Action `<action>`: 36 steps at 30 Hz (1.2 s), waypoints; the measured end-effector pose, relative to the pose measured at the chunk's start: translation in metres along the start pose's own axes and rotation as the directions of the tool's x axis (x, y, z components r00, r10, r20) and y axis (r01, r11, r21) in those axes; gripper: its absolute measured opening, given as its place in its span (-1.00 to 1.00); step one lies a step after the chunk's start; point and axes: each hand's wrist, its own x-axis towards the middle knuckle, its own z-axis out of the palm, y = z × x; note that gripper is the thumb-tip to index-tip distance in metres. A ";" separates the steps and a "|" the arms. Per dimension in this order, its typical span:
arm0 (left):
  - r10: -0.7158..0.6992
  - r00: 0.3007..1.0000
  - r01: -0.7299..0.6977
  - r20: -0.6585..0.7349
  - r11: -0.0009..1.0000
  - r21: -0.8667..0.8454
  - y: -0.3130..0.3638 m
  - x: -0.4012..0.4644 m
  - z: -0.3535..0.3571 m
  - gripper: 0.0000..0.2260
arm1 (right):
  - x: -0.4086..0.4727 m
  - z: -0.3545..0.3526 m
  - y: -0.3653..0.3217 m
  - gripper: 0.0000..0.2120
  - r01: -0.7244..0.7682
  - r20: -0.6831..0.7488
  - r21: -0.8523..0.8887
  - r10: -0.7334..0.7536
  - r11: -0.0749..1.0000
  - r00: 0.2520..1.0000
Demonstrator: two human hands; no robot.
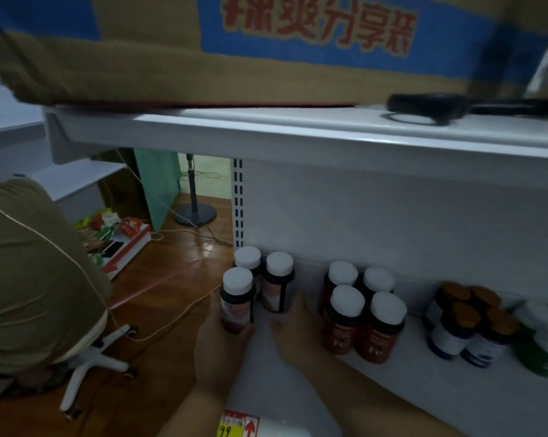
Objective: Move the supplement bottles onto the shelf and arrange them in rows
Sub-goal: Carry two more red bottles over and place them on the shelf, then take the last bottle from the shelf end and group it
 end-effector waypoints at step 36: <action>0.322 0.188 -0.952 0.928 0.291 0.092 0.414 -0.417 0.641 -0.28 | -0.400 -0.626 0.469 -0.31 -0.411 -0.313 -0.462 0.289 0.786 0.905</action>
